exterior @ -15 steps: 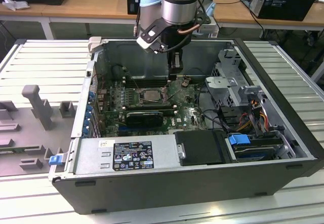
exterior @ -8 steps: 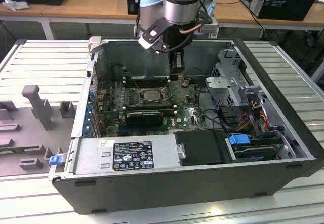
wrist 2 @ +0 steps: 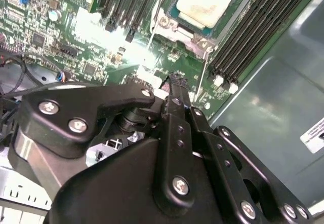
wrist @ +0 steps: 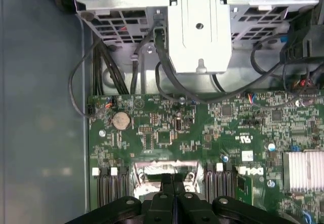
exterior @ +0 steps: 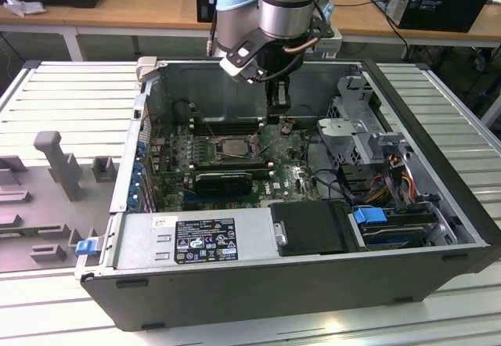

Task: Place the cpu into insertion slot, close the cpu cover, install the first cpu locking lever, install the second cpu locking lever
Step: 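Close the cpu cover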

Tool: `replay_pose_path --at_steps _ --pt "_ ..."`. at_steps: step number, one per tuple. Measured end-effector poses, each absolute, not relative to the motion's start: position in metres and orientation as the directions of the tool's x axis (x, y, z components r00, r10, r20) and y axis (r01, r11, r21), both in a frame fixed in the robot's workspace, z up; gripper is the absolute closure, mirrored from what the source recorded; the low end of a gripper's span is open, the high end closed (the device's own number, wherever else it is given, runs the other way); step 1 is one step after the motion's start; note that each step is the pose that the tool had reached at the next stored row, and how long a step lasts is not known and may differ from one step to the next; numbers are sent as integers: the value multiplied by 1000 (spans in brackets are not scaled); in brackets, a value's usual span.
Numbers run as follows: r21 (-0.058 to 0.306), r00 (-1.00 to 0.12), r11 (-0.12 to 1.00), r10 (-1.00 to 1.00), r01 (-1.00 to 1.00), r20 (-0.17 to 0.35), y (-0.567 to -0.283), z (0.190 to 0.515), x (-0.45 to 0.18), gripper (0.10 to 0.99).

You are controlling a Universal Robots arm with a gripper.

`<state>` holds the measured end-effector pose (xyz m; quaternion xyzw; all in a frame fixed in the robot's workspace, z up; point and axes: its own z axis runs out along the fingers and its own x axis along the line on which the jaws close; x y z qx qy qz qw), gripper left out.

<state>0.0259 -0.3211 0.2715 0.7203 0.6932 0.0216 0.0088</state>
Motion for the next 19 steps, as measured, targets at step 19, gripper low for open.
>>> replay_pose_path --at_steps 19 --pt "18 32 -33 999 999 20 -319 250 31 980"
